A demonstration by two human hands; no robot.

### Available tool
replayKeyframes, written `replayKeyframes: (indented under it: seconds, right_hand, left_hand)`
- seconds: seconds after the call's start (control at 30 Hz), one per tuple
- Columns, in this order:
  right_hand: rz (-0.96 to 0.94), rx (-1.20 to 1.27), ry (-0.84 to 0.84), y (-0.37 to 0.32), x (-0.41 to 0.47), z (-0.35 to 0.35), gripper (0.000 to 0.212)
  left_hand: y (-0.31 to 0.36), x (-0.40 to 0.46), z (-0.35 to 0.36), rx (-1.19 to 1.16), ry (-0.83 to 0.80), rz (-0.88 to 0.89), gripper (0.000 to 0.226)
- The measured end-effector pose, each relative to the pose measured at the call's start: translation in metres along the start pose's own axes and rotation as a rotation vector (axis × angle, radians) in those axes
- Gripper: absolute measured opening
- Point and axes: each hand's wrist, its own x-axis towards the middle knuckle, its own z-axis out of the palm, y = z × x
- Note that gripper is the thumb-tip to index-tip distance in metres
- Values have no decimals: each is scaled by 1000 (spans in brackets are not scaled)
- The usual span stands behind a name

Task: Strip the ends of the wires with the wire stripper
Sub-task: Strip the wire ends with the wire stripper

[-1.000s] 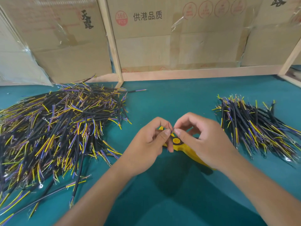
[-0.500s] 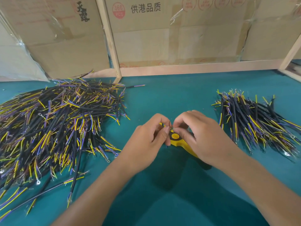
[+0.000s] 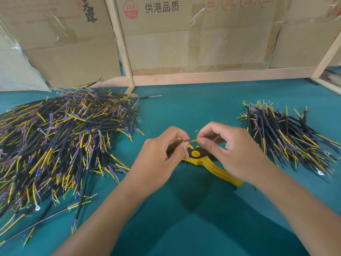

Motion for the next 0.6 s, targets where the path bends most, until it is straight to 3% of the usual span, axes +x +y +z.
replayKeyframes:
  seconds: [0.17,0.33,0.6]
  right_hand:
    - [-33,8,-10,2,-1,1,13]
    - [-282,-235,120,1,0,6,7]
    - [-422,-426,160,8,1,11,7]
  left_hand:
    - [2,-1,2,47,74,35,4]
    - [3,-1,2,-29,-26,-50,8]
    - [3,-1,5,-7,-60,-73,9]
